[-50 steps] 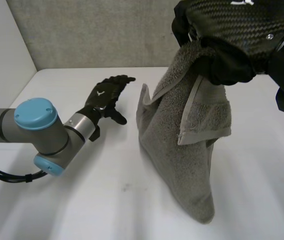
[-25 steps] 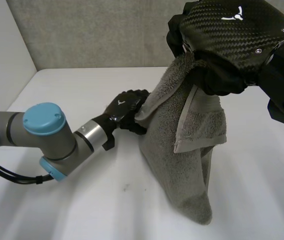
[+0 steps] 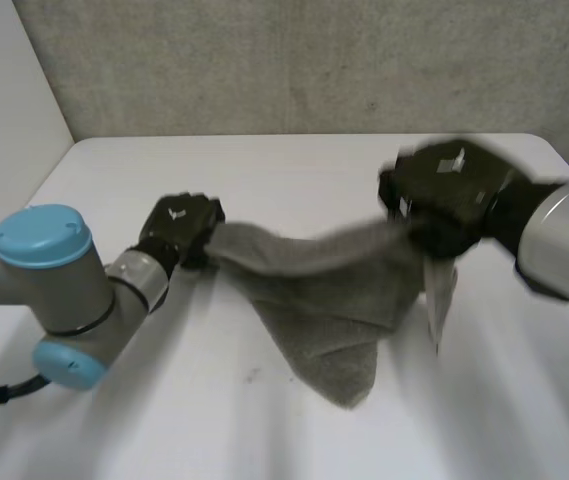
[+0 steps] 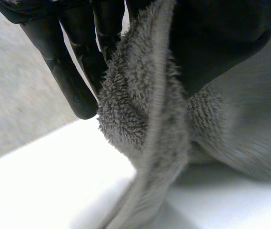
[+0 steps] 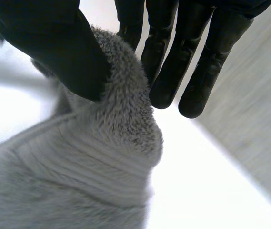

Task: Fold the towel.

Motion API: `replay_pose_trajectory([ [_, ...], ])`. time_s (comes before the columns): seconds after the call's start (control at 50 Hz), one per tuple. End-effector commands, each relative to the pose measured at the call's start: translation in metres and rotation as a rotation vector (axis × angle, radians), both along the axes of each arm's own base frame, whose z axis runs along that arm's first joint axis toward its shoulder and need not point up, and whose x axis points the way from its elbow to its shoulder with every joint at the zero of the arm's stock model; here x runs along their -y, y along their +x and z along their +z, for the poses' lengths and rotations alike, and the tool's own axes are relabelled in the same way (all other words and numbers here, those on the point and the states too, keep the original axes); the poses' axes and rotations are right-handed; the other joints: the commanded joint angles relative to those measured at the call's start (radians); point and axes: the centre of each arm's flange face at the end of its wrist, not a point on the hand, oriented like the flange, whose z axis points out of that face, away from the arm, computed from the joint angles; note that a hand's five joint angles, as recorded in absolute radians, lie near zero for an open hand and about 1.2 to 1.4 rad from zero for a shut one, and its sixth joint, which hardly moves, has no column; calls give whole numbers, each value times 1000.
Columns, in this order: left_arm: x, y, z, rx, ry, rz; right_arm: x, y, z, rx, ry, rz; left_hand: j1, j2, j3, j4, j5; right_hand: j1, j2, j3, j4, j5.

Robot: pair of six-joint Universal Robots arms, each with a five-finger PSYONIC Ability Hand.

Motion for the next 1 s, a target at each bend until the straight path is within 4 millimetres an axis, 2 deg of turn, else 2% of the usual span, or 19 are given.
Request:
replay_pose_trajectory([
  [0.02, -39, 17, -10, 229, 186, -53, 2, 0, -69, -273, 209, 72, 211, 180, 185, 182, 189, 426, 225, 212, 203, 235],
  [0.1, -55, 29, -10, 398, 307, -95, 8, -2, -102, -417, 295, 109, 211, 180, 185, 182, 189, 426, 225, 212, 203, 235],
  [0.16, -56, 31, -7, 434, 323, -104, 12, 0, -108, -438, 296, 110, 211, 180, 185, 182, 189, 426, 225, 212, 203, 235],
  [0.28, -20, 21, 25, 424, 147, -33, 50, 22, -98, -428, 137, 62, 211, 180, 185, 182, 189, 426, 225, 212, 203, 235],
  [0.32, -4, 16, 40, 392, 45, -1, 68, 30, -85, -394, 27, 19, 211, 180, 185, 182, 189, 426, 225, 212, 203, 235],
  [0.36, 30, 1, 76, 290, -225, 56, 107, 44, -43, -243, -256, -124, 211, 180, 185, 182, 189, 426, 225, 212, 203, 235],
  [0.38, 31, 1, 76, 290, -226, 57, 108, 44, -42, -242, -257, -124, 211, 180, 185, 182, 189, 426, 225, 212, 203, 235],
  [0.42, 59, -10, 126, 133, -560, 123, 135, 50, 14, -11, -559, -256, 211, 180, 185, 182, 189, 426, 225, 212, 203, 235],
  [0.44, 60, -10, 127, 132, -562, 124, 135, 50, 14, -10, -560, -257, 211, 180, 185, 182, 189, 426, 225, 212, 203, 235],
  [0.48, 68, -19, 168, -51, -859, 165, 136, 48, 67, 214, -830, -315, 211, 180, 185, 182, 189, 426, 225, 212, 203, 235],
  [0.54, 63, -23, 186, -169, -981, 162, 123, 42, 99, 351, -1021, -345, 211, 180, 185, 182, 189, 426, 225, 212, 203, 235],
  [0.58, 61, -23, 183, -181, -963, 154, 117, 40, 100, 361, -1047, -346, 211, 180, 185, 182, 189, 426, 225, 212, 203, 235],
  [0.66, 57, -20, 170, -155, -887, 143, 112, 36, 76, 277, -935, -328, 211, 180, 185, 182, 189, 426, 225, 212, 203, 235],
  [0.78, 41, -8, 113, 2, -612, 119, 104, 32, 32, 127, -711, -281, 211, 180, 185, 182, 189, 426, 225, 212, 203, 235],
  [0.86, 19, 6, 59, 170, -391, 95, 90, 29, -28, -21, -453, -204, 211, 180, 185, 182, 189, 426, 225, 212, 203, 235],
  [0.88, 18, 6, 59, 171, -390, 95, 90, 29, -28, -21, -452, -203, 211, 180, 185, 182, 189, 426, 225, 212, 203, 235],
  [0.92, -3, 12, 22, 288, -269, 50, 82, 27, -83, -129, -252, -158, 211, 180, 185, 182, 189, 426, 225, 212, 203, 235],
  [0.98, -18, 14, -2, 367, -215, 15, 73, 22, -127, -218, -76, -142, 90, 58, 63, 60, 68, 426, 225, 212, 203, 235],
  [1.0, -18, 14, -2, 368, -214, 15, 73, 22, -127, -218, -75, -142, 88, 57, 62, 59, 66, 426, 225, 212, 203, 235],
])
